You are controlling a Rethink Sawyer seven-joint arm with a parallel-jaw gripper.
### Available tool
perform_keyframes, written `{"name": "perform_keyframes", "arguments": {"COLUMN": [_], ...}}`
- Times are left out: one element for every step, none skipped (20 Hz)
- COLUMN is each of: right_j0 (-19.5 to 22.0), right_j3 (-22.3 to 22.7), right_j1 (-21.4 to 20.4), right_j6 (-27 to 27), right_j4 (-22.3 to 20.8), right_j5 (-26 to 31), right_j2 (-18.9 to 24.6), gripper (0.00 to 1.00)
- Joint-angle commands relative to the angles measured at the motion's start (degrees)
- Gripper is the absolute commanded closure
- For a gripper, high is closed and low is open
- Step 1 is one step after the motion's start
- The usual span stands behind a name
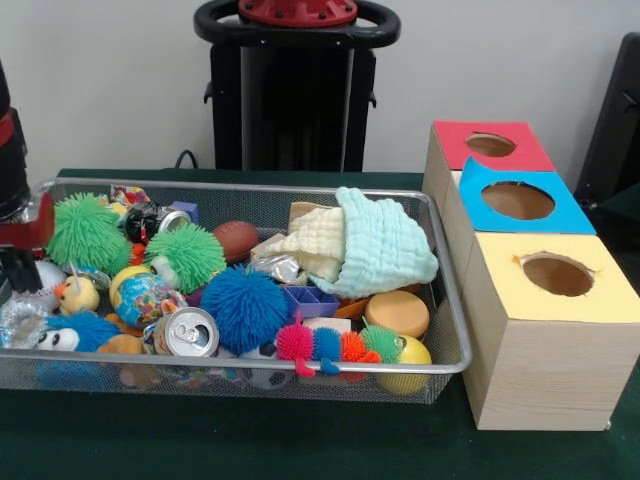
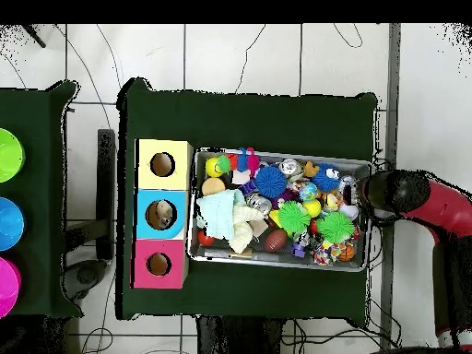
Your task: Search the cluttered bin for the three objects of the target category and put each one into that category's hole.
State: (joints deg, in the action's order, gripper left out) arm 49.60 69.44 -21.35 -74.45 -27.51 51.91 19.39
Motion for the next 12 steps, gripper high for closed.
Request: {"name": "perform_keyframes", "arguments": {"right_j0": [0.3,0.3,0.3,0.3,0.3,0.3,0.3,0.3,0.2,0.1,0.2,0.2], "right_j3": [4.2,5.0,5.2,5.3,5.4,5.5,5.4,5.0,4.6,4.1,3.6,3.1], "right_j1": [3.4,3.0,2.9,2.8,2.7,2.7,2.8,3.0,3.1,3.2,3.5,3.8], "right_j6": [-2.3,-3.9,-4.4,-4.9,-5.4,-6.0,-5.9,-5.7,-5.6,-5.5,-5.1,-4.7], "right_j4": [0.5,0.4,0.4,0.3,0.2,0.0,0.0,-0.1,0.0,0.0,0.1,0.2], "right_j5": [-3.4,-5.6,-6.3,-7.0,-7.8,-9.2,-9.3,-9.5,-9.5,-9.4,-9.5,-9.5], "right_j2": [0.3,0.0,-0.1,-0.2,-0.3,-0.4,-0.5,-0.6,-0.8,-1.1,-1.0,-0.9], "gripper": [1.00,0.00,0.00,0.00,0.00,0.00,0.00,0.00,0.00,0.00,0.00,0.00]}}
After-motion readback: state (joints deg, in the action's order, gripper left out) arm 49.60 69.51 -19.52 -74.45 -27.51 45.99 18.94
